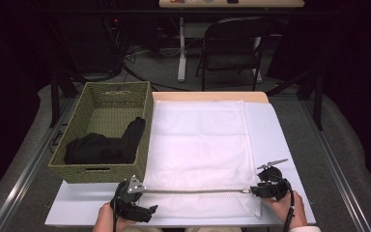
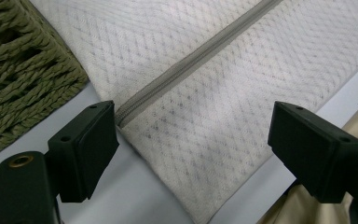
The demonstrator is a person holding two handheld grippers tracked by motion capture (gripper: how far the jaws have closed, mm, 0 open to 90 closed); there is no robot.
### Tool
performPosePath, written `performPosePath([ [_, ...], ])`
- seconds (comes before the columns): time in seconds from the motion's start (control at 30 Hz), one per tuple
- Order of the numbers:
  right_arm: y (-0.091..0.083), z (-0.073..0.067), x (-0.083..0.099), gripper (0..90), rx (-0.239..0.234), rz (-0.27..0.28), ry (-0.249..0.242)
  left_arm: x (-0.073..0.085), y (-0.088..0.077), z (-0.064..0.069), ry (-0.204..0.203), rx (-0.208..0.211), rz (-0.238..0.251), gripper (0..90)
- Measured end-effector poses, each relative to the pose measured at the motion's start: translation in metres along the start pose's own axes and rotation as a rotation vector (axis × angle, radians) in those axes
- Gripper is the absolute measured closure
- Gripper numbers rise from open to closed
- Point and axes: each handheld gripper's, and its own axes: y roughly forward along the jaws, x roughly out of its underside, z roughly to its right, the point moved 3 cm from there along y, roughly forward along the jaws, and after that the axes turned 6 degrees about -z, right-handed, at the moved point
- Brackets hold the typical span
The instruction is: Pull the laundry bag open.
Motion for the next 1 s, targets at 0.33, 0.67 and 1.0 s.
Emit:
performPosePath([
  [0.33,-0.001,0.001,0.001,84.8,-0.093,0.013,0.022,-0.002,0.002,0.002,-0.002,0.006,0.001,15.8],
  [0.67,-0.020,0.002,0.001,85.1,-0.139,0.102,-0.012,-0.004,0.002,0.002,0.019,0.011,0.004,16.7],
  [1.0,-0.034,-0.005,-0.002,84.9,-0.179,0.139,-0.024,-0.009,0.001,0.005,0.019,0.021,0.015,17.6],
])
